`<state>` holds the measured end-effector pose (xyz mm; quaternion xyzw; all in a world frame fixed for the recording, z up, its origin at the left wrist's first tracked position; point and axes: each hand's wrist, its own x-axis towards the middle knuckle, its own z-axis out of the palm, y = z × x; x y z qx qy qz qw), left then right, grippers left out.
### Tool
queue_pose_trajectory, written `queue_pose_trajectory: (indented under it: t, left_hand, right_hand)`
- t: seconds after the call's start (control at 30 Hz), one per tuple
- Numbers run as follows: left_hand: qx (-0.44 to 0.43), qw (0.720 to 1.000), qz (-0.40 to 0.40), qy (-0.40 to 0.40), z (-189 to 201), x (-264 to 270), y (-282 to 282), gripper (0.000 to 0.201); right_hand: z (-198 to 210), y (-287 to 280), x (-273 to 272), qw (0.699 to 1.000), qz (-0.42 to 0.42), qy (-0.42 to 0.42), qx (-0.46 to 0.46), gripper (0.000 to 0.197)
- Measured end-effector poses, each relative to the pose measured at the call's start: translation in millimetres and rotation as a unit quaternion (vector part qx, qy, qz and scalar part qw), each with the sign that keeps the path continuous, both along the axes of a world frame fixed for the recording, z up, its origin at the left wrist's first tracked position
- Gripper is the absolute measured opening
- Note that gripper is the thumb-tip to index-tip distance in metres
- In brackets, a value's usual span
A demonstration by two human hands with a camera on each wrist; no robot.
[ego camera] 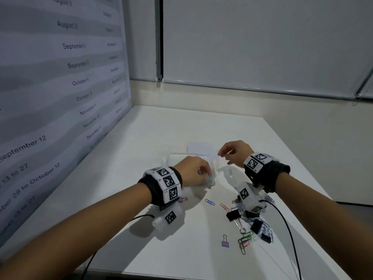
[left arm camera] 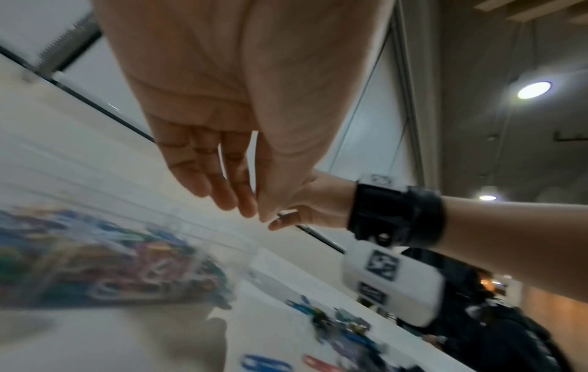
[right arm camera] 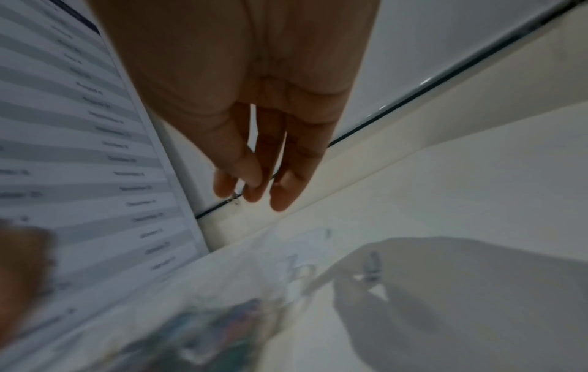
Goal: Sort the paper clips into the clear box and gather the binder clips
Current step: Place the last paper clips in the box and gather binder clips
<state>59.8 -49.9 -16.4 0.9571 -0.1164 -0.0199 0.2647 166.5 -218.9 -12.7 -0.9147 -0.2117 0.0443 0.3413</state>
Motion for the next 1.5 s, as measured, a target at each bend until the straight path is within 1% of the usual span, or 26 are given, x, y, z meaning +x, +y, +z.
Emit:
queue_pose_trajectory:
  t: [0.07,0.1,0.2,0.27,0.33,0.53,0.6,0.67,0.7,0.77,0.8,0.87,0.93,0.97,1.0,1.13,1.2,1.4,1.5]
  left_hand:
    - [0.011,0.998,-0.056,0.025,-6.5,-6.7,-13.1,0.023]
    - [0.031,0.996,-0.08,0.04,-11.3,-8.9,-19.1,0.024]
    - [0.112,0.984,-0.129,0.045,-24.5,-12.7,-30.3,0.025]
    - [0.158,0.975,-0.151,0.034,-28.5,-13.7,-33.2,0.021]
    - [0.186,0.969,-0.162,0.029,-29.2,-13.7,-33.7,0.017]
    - [0.187,0.968,-0.164,0.033,-29.5,-12.0,-34.8,0.016]
    - [0.188,0.969,-0.16,0.029,-30.5,-10.8,-36.7,0.019]
    - [0.184,0.971,-0.146,0.036,-31.3,-8.9,-39.1,0.028]
    - [0.179,0.973,-0.138,0.042,-31.8,-7.7,-40.3,0.031]
    - [0.163,0.977,-0.132,0.049,-32.2,-5.3,-43.1,0.03]
    - [0.157,0.978,-0.129,0.052,-32.4,-4.4,-44.7,0.029]
    - [0.151,0.979,-0.124,0.056,-33.2,-3.3,-47.5,0.027]
    - [0.152,0.979,-0.123,0.053,-33.3,-2.4,-50.8,0.026]
    - [0.155,0.979,-0.123,0.05,-32.8,-2.0,-52.9,0.026]
    - [0.157,0.979,-0.124,0.047,-31.8,-1.8,-55.1,0.026]
    - [0.152,0.98,-0.121,0.052,-29.8,0.4,-64.1,0.028]
    - [0.156,0.979,-0.12,0.056,-29.5,1.5,-69.0,0.03]
    - [0.151,0.981,-0.095,0.074,-31.4,5.0,-78.9,0.028]
    - [0.157,0.981,-0.088,0.07,-31.2,5.2,-78.6,0.026]
  right_hand:
    - [-3.7,-12.3,3.5,0.997,-0.021,-0.019,-0.069,0.024]
    - [-7.0,-18.0,5.1,0.993,-0.022,-0.017,-0.114,0.022]
    - [-13.6,-30.7,1.8,0.966,0.009,0.0,-0.258,0.03]
    - [-15.6,-36.5,-0.1,0.95,0.042,0.02,-0.309,0.032]
    - [-15.0,-42.3,-2.0,0.943,0.067,0.034,-0.325,0.032]
    - [-17.1,-62.6,-9.4,0.949,0.082,0.048,-0.302,0.027]
    - [-19.4,-71.7,-13.7,0.949,0.098,0.049,-0.294,0.023]
    - [-20.5,-81.1,-18.9,0.953,0.109,0.048,-0.277,0.02]
    - [-20.7,-85.4,-20.6,0.956,0.109,0.052,-0.267,0.019]
    - [-20.4,-91.7,-21.9,0.961,0.095,0.064,-0.252,0.019]
    - [-20.0,-93.3,-22.3,0.964,0.082,0.067,-0.245,0.021]
    - [-19.3,-93.3,-23.1,0.966,0.053,0.062,-0.246,0.033]
    - [-19.6,-89.9,-24.2,0.958,0.047,0.064,-0.276,0.045]
    - [-20.4,-87.4,-25.1,0.955,0.049,0.066,-0.286,0.046]
    - [-21.0,-84.5,-26.2,0.954,0.051,0.071,-0.288,0.043]
    - [-22.1,-73.6,-34.4,0.961,0.061,0.1,-0.25,0.021]
    - [-22.7,-69.7,-39.1,0.961,0.065,0.11,-0.245,0.016]
    - [-25.1,-66.6,-49.3,0.961,0.074,0.158,-0.216,0.015]
    - [-23.8,-64.0,-52.0,0.96,0.079,0.153,-0.22,0.02]
